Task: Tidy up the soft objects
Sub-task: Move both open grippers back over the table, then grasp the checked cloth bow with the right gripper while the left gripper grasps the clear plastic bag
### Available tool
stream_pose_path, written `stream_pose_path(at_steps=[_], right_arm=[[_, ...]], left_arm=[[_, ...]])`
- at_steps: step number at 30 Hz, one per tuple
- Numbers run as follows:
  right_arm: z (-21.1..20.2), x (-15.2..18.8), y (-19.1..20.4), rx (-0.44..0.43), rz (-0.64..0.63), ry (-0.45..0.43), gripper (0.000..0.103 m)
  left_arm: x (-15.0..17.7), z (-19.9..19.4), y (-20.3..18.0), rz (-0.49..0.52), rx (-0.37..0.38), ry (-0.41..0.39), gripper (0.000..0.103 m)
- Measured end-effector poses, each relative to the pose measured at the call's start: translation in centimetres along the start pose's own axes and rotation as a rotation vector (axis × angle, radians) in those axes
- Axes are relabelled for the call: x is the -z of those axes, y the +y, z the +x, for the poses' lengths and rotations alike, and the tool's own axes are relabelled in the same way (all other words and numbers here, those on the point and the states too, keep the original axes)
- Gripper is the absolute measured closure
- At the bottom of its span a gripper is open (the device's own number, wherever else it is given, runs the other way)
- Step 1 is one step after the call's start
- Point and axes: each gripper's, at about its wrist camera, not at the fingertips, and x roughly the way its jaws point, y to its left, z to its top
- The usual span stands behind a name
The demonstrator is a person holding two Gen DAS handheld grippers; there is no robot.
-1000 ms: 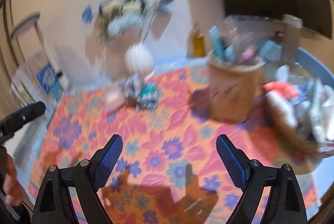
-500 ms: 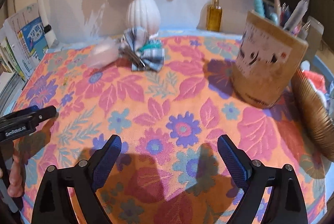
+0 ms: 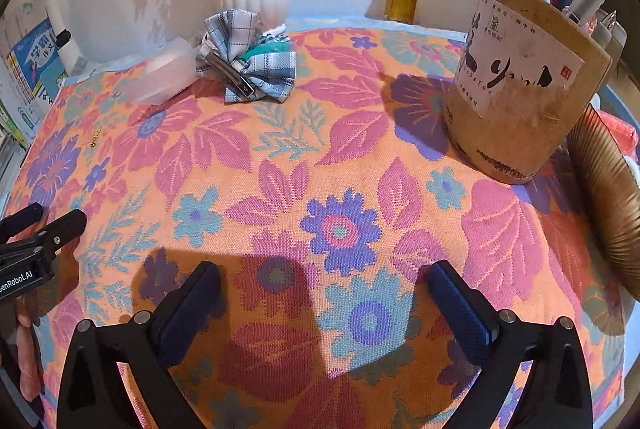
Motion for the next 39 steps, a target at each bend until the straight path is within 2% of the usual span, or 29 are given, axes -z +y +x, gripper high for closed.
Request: stream_pose_path(at_steps=[4,7,8,10,12,13,16,19,21,23,25,27,28,30,32,34,35,37,38,39], right_arm=[[0.4,-0.6,0.0,-0.017,0.004,0.04,0.0],[0.9,-1.7,0.2,-0.015,0.002,0.14,0.0],[1.0,-2.1,0.2,-0.029,0.005,0.18,0.0],[1.0,-3.2,0.1,-0.099,0.027,0.22,0.0],[0.7,-4.6,0.0,-0.184,0.065,0.189,0.0],[0.7,-5.4,0.0,-0.189,0.073,0.168,0.0],[0.7,-7.9,0.9,-0.161,0.046,0.054,0.0],[1.0,-9.8,3.0,-0.075,-0.089,-0.134,0.0],[2.0,-10.4,4.3,-0.049,-0.164,-0.169,0.001],[3.2,-10.9,5.1,-0.05,-0.201,-0.168,0.009],[4.3,-11.5,5.5,-0.081,-0.202,-0.161,0.011],[5.4,-11.8,5.3,-0.091,-0.185,-0.144,0.017],[5.7,-12.0,5.2,-0.092,-0.18,-0.131,0.024],[6.0,-12.0,5.0,-0.09,-0.165,-0.125,0.029],[6.3,-12.0,4.6,-0.086,-0.144,-0.116,0.05],[6.3,-11.7,4.2,-0.112,-0.128,-0.105,0.052],[6.1,-11.6,4.1,-0.118,-0.122,-0.117,0.056],[5.7,-11.3,4.0,-0.122,-0.122,-0.133,0.063],[5.5,-11.2,4.0,-0.122,-0.122,-0.142,0.067],[5.1,-10.9,4.0,-0.125,-0.12,-0.151,0.068]], left_arm=[[-0.3,0.3,-0.1,0.005,-0.003,0.025,0.001],[-1.0,0.4,0.1,0.008,0.013,0.134,0.001],[-1.4,0.3,0.3,0.001,0.028,0.173,0.001],[-2.3,-0.6,0.6,-0.034,0.062,0.167,0.001],[-3.8,-1.5,0.6,-0.066,0.074,0.123,0.001],[-4.6,-1.7,0.4,-0.069,0.076,0.107,0.001],[-6.8,-1.5,-1.0,-0.037,0.128,0.073,0.001],[-8.8,-0.2,-2.7,0.018,0.153,0.028,0.001],[-9.8,0.7,-2.6,-0.017,0.214,-0.021,0.001],[-10.6,1.9,-1.8,-0.116,0.285,-0.05,0.001],[-11.4,3.9,-0.8,-0.242,0.35,-0.041,0.001],[-11.9,5.4,-0.4,-0.323,0.38,-0.023,0.001],[-12.0,5.9,-0.5,-0.34,0.39,-0.019,0.001],[-12.4,6.8,-1.0,-0.355,0.405,-0.016,0.001],[-12.6,7.6,-1.6,-0.358,0.402,-0.013,0.003],[-12.8,7.8,-2.4,-0.332,0.361,-0.021,0.003],[-12.8,7.8,-2.9,-0.312,0.332,-0.031,0.006],[-12.9,7.9,-3.6,-0.276,0.285,-0.038,0.029],[-12.9,7.9,-3.9,-0.259,0.284,-0.035,0.053],[-12.8,7.8,-3.8,-0.251,0.297,-0.025,0.061]])
